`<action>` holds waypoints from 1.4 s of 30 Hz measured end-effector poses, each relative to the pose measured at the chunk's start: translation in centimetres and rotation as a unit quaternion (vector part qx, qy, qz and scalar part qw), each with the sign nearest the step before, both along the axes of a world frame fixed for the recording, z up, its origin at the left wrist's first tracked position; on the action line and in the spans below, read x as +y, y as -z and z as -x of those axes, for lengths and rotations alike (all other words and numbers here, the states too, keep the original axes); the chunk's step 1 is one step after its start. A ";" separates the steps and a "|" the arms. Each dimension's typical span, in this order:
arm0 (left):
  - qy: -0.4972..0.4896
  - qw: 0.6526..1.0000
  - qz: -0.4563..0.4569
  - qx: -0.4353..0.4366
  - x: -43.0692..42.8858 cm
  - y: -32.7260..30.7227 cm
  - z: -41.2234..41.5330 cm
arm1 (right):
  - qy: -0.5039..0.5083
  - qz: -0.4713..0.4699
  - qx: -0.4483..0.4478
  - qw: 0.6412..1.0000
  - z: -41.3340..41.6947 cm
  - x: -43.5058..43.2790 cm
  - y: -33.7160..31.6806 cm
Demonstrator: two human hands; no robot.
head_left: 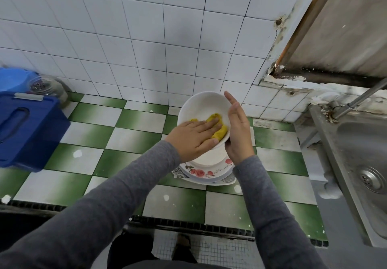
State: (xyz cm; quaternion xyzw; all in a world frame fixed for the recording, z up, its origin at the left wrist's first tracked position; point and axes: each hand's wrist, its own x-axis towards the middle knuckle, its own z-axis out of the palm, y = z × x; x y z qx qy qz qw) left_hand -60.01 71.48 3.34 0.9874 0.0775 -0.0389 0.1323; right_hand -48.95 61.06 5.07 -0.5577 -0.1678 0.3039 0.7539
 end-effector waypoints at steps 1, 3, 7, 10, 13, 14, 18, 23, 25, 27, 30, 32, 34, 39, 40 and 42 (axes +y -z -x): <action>0.005 1.000 0.003 -0.004 0.0 -0.2 0.0 | 0.005 -0.002 0.014 1.000 -0.1 -0.1 -0.1; 0.018 0.999 0.027 -0.007 -0.1 -0.8 0.2 | 0.013 -0.004 0.034 0.999 -0.6 -0.2 -0.1; 0.024 0.997 0.044 -0.054 -0.5 -1.7 0.4 | 0.004 0.000 0.076 0.997 -1.5 -0.3 -0.1; 0.027 0.993 0.042 -0.107 -0.8 -2.3 0.3 | -0.025 0.007 0.134 0.991 -2.4 -0.5 0.4; 0.033 0.987 0.033 -0.151 -1.1 -3.2 0.2 | -0.054 0.039 0.220 0.973 -3.0 -0.5 0.3; 0.036 0.985 0.032 -0.169 -1.1 -3.4 0.2 | -0.067 0.057 0.237 0.968 -3.3 -0.5 0.1; 0.048 0.969 0.028 -0.241 -0.8 -3.8 0.4 | -0.129 0.126 0.242 0.953 -4.5 0.0 -1.2; -0.048 0.947 0.134 -0.289 0.1 -4.6 1.2 | -0.206 0.251 0.137 0.936 -4.5 0.0 -2.4; -0.122 0.900 0.298 -0.294 0.6 -5.3 1.7 | -0.210 0.274 0.091 0.934 -3.9 -0.1 -1.6; -0.179 0.819 0.437 -0.325 1.1 -5.7 2.2 | -0.211 0.228 0.086 0.947 -3.1 -0.1 0.1; -0.235 0.737 0.520 -0.362 1.9 -6.1 2.9 | -0.163 0.104 0.140 0.971 -1.4 -0.1 2.2; -0.262 0.685 0.573 -0.365 2.7 -6.0 3.3 | -0.110 0.023 0.216 0.970 -0.3 0.3 2.9; -0.284 0.643 0.610 -0.367 3.4 -5.7 3.7 | -0.078 -0.034 0.267 0.960 1.1 0.8 2.5; -0.333 0.536 0.671 -0.390 4.1 -4.7 4.5 | -0.031 -0.156 0.292 0.943 4.1 2.1 0.5; -0.342 0.512 0.681 -0.398 4.2 -4.6 4.6 | -0.022 -0.158 0.298 0.941 4.5 2.3 0.0; -0.352 0.471 0.695 -0.414 4.4 -4.3 5.0 | -0.022 -0.154 0.295 0.943 5.0 2.5 -1.0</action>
